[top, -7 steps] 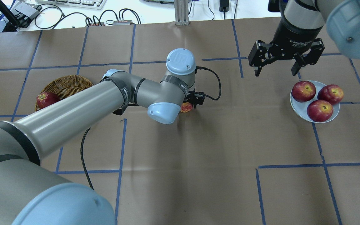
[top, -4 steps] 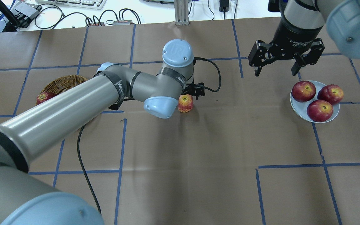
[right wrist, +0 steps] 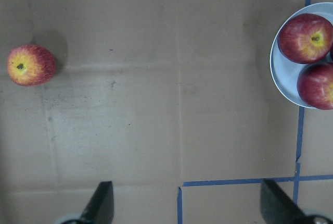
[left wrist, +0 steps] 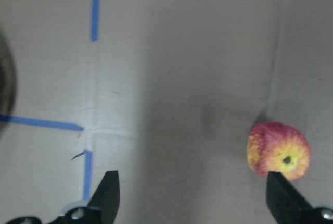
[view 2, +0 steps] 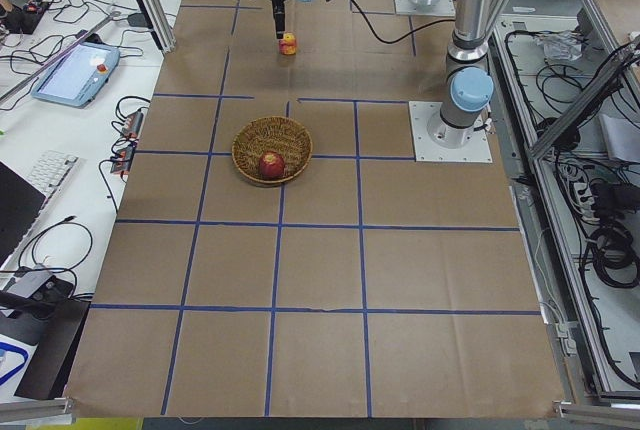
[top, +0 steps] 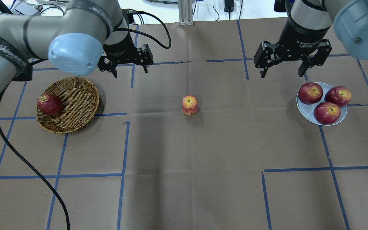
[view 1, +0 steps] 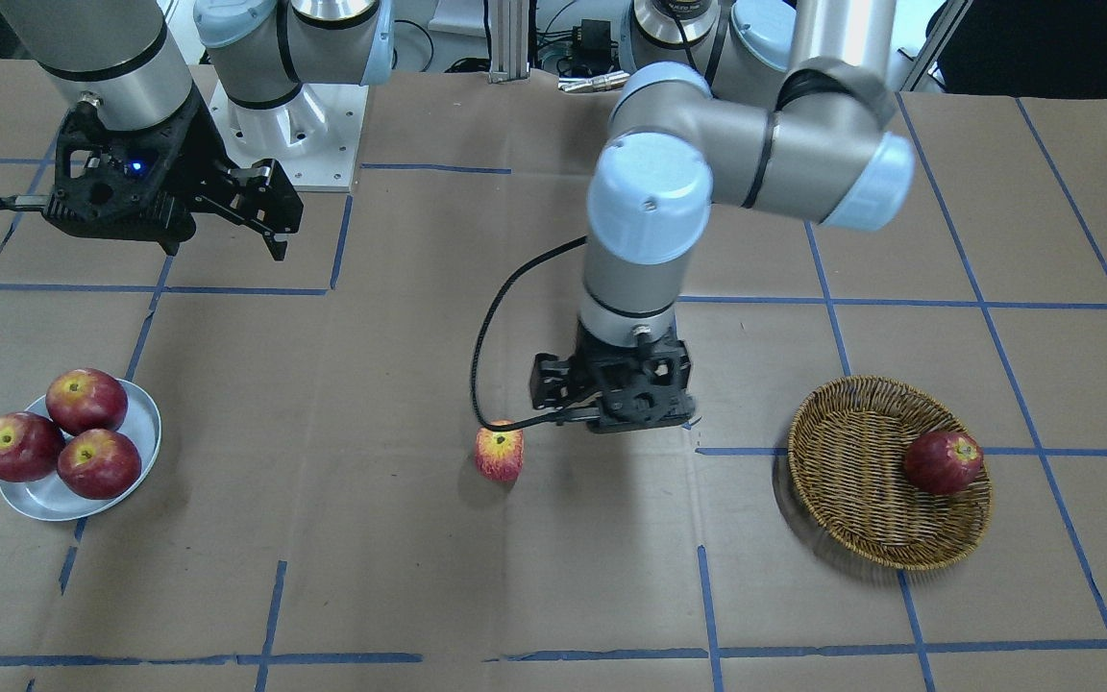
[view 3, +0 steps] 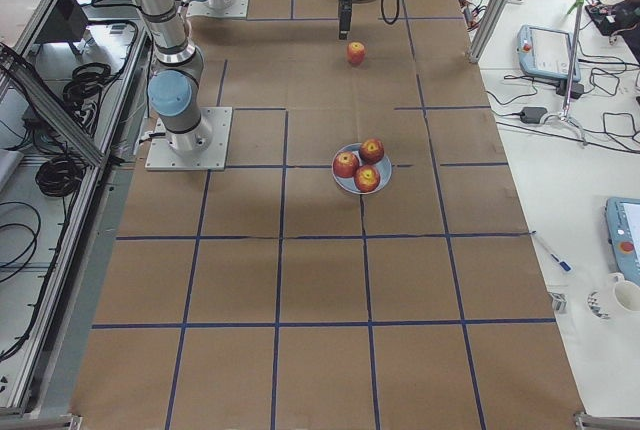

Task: Transfer apple from basket to plate
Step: 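Open the left gripper to set the apple down and raise it, then move the right gripper over the apple and grasp it, then carry the apple with the right gripper onto the white plate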

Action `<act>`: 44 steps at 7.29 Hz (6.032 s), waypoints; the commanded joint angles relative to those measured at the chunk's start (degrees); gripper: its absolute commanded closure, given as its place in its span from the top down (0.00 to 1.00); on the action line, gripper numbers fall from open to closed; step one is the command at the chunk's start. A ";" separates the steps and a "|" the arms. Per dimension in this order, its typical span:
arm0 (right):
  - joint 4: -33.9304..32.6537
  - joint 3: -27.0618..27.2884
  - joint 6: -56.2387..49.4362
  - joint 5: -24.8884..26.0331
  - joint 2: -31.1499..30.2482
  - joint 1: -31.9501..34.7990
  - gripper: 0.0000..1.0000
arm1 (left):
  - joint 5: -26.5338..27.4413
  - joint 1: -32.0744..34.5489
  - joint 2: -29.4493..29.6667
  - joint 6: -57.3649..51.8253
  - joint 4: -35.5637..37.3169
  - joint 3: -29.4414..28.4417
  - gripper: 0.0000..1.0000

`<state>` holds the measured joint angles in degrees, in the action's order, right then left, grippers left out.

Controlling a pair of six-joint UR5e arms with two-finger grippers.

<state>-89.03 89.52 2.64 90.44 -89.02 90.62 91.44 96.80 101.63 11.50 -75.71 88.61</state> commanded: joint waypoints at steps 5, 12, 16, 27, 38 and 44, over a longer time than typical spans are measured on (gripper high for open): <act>-3.25 -1.62 2.62 0.18 2.53 0.79 1.00 | 0.14 -3.19 -7.49 -7.64 -7.25 1.39 0.99; -11.04 -13.50 22.05 0.88 21.93 17.56 1.00 | 0.32 -3.02 -7.32 -7.55 -7.18 0.95 0.99; -23.68 -6.06 23.11 0.97 26.26 19.16 1.00 | 0.31 -3.10 -7.23 -7.28 -6.83 1.13 0.99; -35.77 0.83 25.31 0.61 34.00 21.44 0.72 | 0.31 -3.10 -6.35 -6.93 -6.82 -0.71 0.99; -16.52 5.83 -10.83 1.23 8.96 -11.90 0.57 | -0.39 -3.10 -6.62 -6.84 -6.65 -0.89 0.99; -26.32 9.77 -29.08 0.53 13.51 -25.93 0.56 | -0.04 -3.02 -5.83 -6.84 -6.56 -0.37 0.99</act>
<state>-110.75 97.31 -24.91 91.14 -77.05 65.06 91.38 93.78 95.67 4.66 -82.33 87.99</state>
